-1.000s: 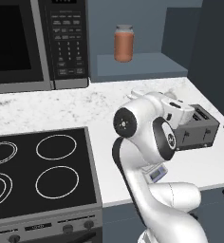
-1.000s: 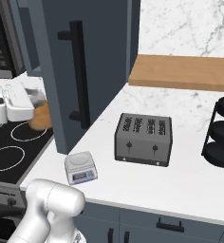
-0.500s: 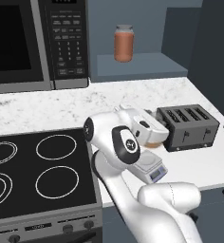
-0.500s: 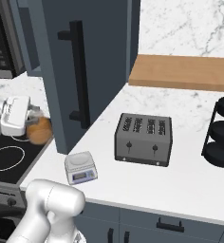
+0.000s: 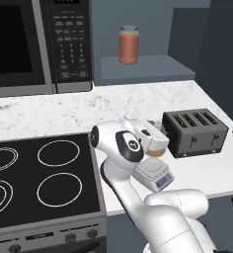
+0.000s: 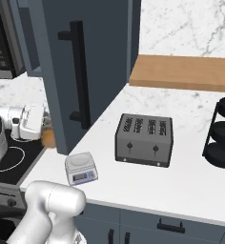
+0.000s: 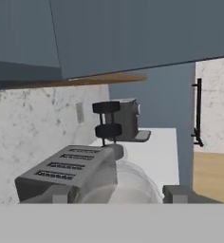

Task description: Pick the honey bottle and place it on the digital scale for weighing, and close the cabinet.

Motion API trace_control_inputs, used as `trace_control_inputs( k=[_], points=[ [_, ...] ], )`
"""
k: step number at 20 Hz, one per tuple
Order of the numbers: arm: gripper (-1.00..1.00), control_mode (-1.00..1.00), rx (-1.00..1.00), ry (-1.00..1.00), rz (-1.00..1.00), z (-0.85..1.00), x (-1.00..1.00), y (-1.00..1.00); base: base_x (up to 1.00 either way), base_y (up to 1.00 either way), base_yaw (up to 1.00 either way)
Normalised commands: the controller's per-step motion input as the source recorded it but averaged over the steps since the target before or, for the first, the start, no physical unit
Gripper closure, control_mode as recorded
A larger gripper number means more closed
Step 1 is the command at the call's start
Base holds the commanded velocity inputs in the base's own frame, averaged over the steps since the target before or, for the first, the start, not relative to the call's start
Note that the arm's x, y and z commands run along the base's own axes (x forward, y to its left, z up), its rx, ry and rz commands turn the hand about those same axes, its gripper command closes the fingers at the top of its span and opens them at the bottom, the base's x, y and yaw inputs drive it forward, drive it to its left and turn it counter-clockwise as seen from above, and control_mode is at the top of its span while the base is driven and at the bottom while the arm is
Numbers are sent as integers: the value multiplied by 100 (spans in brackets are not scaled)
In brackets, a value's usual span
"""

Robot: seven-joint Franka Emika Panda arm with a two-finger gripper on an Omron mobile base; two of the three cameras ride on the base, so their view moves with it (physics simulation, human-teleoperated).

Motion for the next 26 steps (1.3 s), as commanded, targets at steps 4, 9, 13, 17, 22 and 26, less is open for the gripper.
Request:
trace_control_inputs(
  k=[4, 9, 13, 17, 22, 26],
  points=[
    [100, -100, -1, 11, 0, -57, 37, -9, 0, 0, 0],
    [100, -100, -4, 2, 0, -59, 32, 0, 0, 0, 0],
    [100, -100, -7, -11, -5, -42, 15, 3, 0, 0, 0],
    [100, -100, -7, 0, -8, -53, 35, 0, 0, 0, 0],
    [100, -100, -3, 0, -6, -44, 30, 0, 0, 0, 0],
    [100, -100, -1, 0, -8, -24, 31, 1, 0, 0, 0]
  ],
)
